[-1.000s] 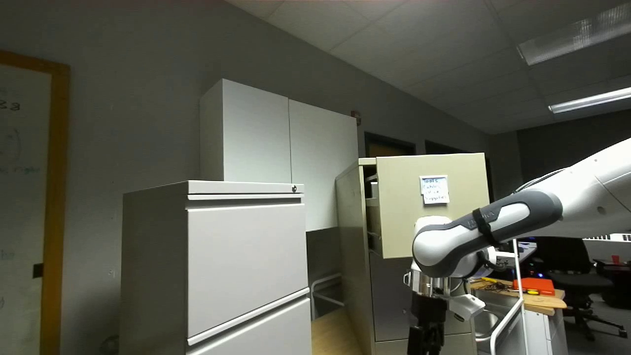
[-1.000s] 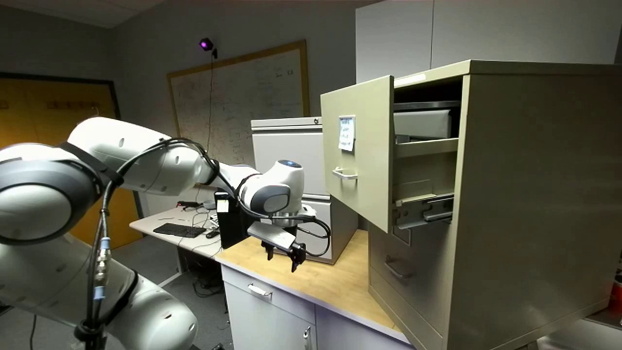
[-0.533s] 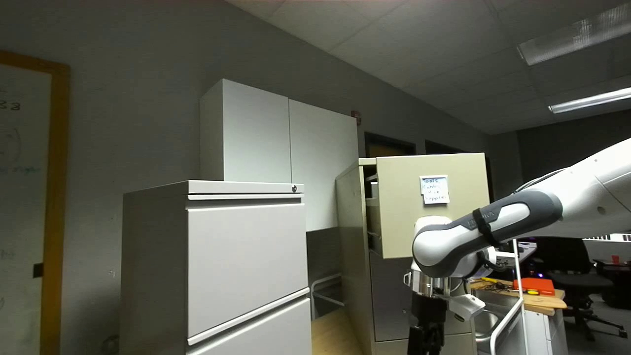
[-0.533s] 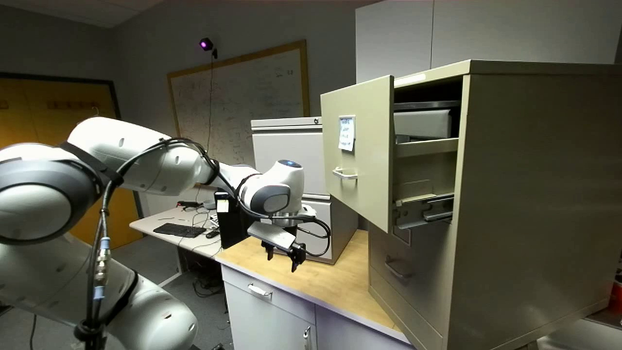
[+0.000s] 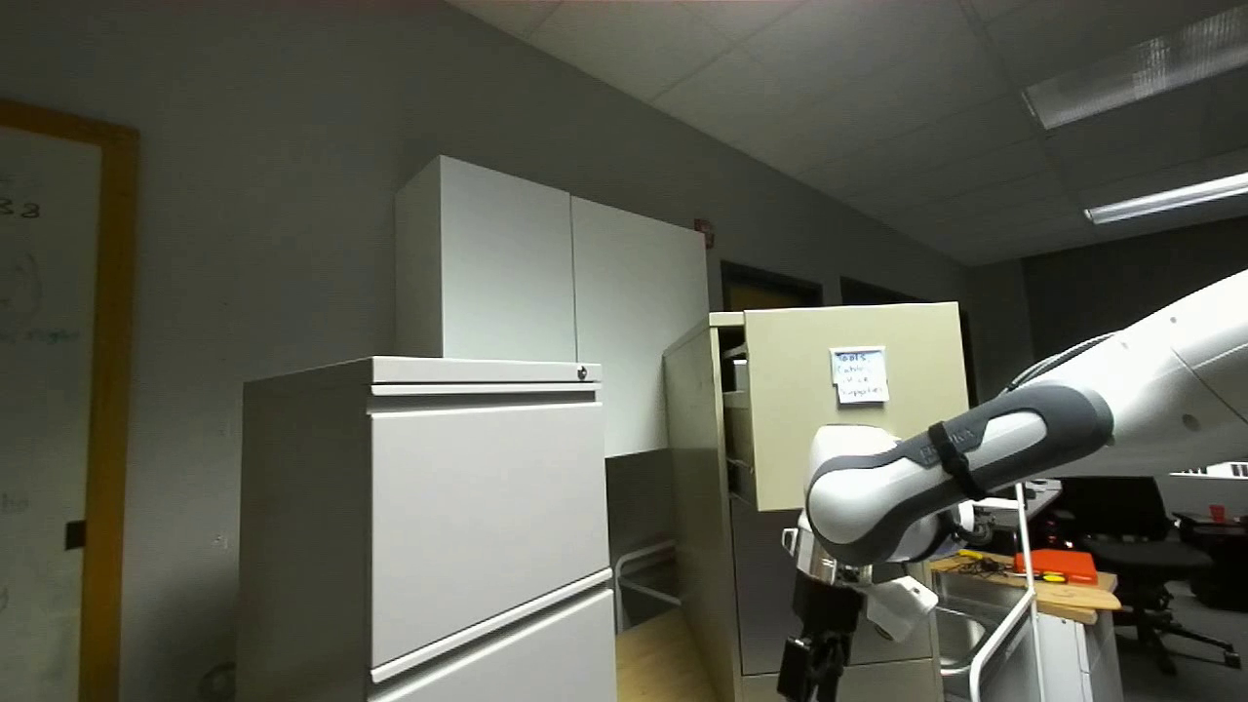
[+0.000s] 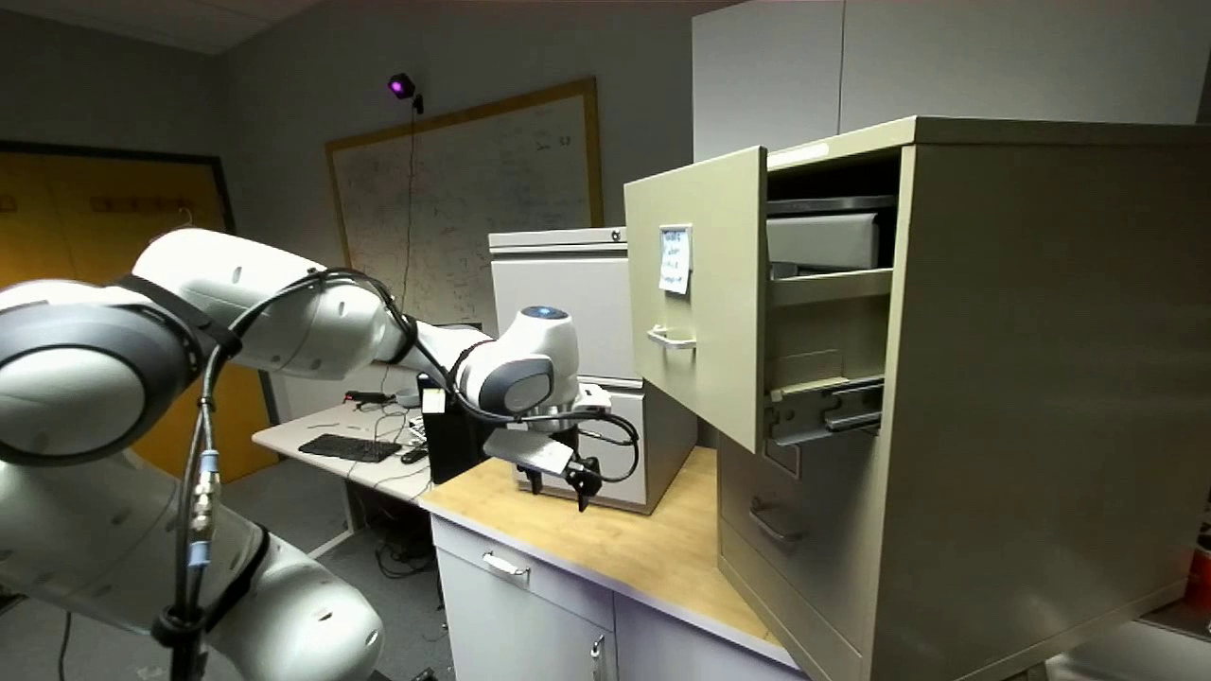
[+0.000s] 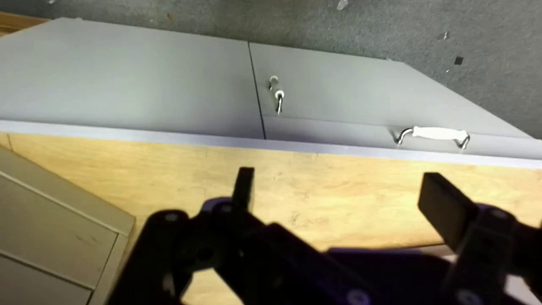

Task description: Close the top drawer on the right

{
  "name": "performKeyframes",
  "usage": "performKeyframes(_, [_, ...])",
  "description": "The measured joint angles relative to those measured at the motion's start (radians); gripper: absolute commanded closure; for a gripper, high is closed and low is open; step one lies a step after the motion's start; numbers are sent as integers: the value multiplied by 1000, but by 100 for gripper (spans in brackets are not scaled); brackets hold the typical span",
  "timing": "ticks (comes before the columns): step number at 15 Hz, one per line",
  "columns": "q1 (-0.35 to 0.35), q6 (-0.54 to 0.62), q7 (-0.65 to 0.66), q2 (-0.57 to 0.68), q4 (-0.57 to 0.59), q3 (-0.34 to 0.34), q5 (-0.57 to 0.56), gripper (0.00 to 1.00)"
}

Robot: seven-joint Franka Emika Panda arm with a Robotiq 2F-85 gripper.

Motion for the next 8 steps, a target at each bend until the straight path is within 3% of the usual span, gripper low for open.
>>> performKeyframes(2, [-1, 67, 32, -5, -2, 34, -11, 33])
performKeyframes(8, [-30, 212, 151, -98, -15, 115, -94, 82])
